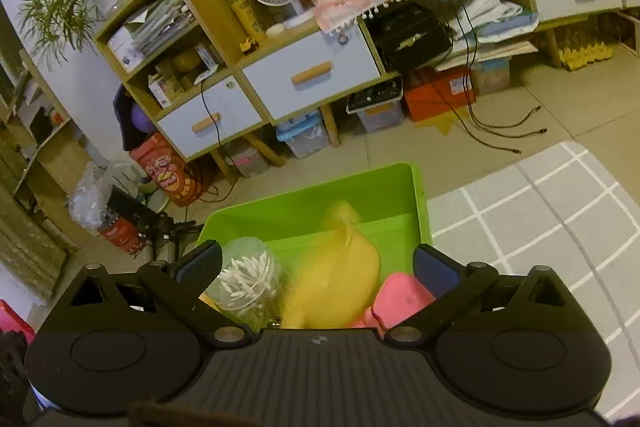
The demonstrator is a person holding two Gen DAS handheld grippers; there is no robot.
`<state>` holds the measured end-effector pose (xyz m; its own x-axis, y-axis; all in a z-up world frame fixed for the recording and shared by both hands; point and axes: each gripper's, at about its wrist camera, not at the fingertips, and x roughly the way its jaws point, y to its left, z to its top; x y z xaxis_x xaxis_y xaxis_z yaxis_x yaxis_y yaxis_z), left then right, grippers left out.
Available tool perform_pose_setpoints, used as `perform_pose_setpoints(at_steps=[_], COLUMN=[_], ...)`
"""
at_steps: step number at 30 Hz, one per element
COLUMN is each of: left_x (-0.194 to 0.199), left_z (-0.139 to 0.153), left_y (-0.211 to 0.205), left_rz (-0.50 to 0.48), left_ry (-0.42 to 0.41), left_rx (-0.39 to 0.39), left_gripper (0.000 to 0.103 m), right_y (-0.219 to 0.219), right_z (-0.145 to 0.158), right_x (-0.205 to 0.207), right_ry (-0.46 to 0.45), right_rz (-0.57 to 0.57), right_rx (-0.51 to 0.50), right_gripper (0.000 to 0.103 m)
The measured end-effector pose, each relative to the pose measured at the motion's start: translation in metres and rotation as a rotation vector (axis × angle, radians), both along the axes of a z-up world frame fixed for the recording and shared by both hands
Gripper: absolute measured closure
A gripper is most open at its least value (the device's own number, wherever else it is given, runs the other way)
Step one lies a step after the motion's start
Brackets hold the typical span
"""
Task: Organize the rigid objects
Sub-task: 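Carry the grapes and yellow bowl into the green bin and release both, then move both tools back over the starfish and tan octopus on the table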
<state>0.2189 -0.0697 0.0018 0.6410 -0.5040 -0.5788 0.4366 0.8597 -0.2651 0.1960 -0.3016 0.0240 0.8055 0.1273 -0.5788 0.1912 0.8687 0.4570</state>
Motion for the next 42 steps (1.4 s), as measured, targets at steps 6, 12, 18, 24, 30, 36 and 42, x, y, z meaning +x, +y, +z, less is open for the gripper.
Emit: perform_pose_setpoints(at_steps=[6,12,18,24,30,36,42], left_x=[-0.012,-0.024,-0.044,-0.066,-0.090,-0.110,-0.125], left_z=[0.004,0.012,0.023,0.033,0.037,0.038,0.035], left_y=[-0.004,0.003,0.012,0.025,0.040,0.055,0.069], left_rz=[-0.021,-0.022,-0.031,-0.027,-0.025,-0.017,-0.022], left_ry=[-0.010,-0.004,-0.015,-0.011,-0.013,-0.008,0.008], left_rx=[0.052,0.057,0.066,0.068,0.086,0.087,0.090], left_gripper=[0.027,0.027,0.027,0.027,0.027,0.027,0.027], right_y=[-0.001,0.002,0.008,0.018,0.031,0.046,0.057], right_z=[0.004,0.009,0.011,0.020,0.026,0.031,0.030], right_x=[-0.009,-0.026,-0.044,-0.067,-0.088,-0.103,-0.117], right_ry=[0.007,0.014,0.035,0.034,0.040,0.049,0.054], right_rz=[-0.011,-0.021,-0.023,-0.014,0.010,0.040,0.066], right_rx=[0.009,0.008,-0.012,-0.031,-0.057,-0.081,-0.101], right_gripper=[0.003,0.003,0.003,0.003,0.003,0.003,0.003])
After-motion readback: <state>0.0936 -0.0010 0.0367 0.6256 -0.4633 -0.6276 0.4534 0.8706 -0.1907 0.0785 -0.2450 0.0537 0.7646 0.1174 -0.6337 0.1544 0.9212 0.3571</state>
